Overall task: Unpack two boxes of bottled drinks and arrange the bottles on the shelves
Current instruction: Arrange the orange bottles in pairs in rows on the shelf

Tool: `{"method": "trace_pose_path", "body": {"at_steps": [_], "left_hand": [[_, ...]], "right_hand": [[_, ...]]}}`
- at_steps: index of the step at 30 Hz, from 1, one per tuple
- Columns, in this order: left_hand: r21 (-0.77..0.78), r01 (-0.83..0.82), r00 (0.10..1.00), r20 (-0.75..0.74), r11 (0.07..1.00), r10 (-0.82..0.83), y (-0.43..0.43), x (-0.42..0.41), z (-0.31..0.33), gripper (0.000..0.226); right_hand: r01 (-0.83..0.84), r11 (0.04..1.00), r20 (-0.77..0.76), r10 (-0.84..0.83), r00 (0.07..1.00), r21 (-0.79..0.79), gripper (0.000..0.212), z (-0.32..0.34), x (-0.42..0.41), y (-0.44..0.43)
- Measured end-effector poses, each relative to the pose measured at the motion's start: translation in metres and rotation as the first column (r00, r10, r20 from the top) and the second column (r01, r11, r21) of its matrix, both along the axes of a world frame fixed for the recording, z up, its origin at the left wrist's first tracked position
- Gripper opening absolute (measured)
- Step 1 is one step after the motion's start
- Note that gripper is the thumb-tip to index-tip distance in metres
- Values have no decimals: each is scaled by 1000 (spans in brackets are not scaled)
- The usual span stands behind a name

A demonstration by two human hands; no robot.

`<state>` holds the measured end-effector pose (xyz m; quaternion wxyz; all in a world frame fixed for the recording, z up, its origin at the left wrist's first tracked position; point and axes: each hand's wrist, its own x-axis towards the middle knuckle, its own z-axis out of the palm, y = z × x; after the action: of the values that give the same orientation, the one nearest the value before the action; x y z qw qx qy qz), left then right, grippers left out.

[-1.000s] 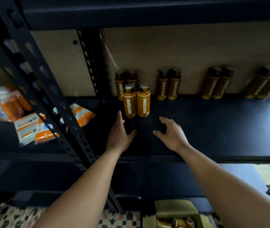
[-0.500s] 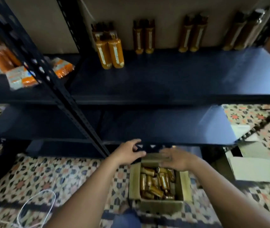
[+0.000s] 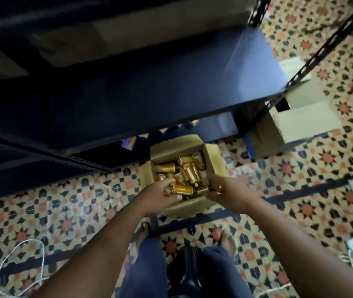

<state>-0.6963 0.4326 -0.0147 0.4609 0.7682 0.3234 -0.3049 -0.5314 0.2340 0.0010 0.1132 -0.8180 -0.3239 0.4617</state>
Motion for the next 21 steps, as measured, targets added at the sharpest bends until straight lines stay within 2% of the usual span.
{"method": "trace_pose_path", "body": {"at_steps": [6,10,15,18,21], "left_hand": [[-91,40,998,-53,995,-45,20,-1,-205,69],[-79,-39,999,27,996,41,40,15,-313,57],[142,-67,984,173,988,42,72,54,-420,57],[249,-51,972,233,967,-9,82,76,-467,68],[378,62,977,166,924,-134,87,88,-495,78]], "right_hand": [[172,984,-102,-176,979,-44,51,-202,-25,0],[455,890,-167,-445,879,19,41,-306,-19,19],[686,715,-196,-659,726,138,59,-405,17,55],[712,687,-158,-694,702,143,75,-460,38,77],[726,672,-134,-714,687,147,91,-502,50,94]]}}
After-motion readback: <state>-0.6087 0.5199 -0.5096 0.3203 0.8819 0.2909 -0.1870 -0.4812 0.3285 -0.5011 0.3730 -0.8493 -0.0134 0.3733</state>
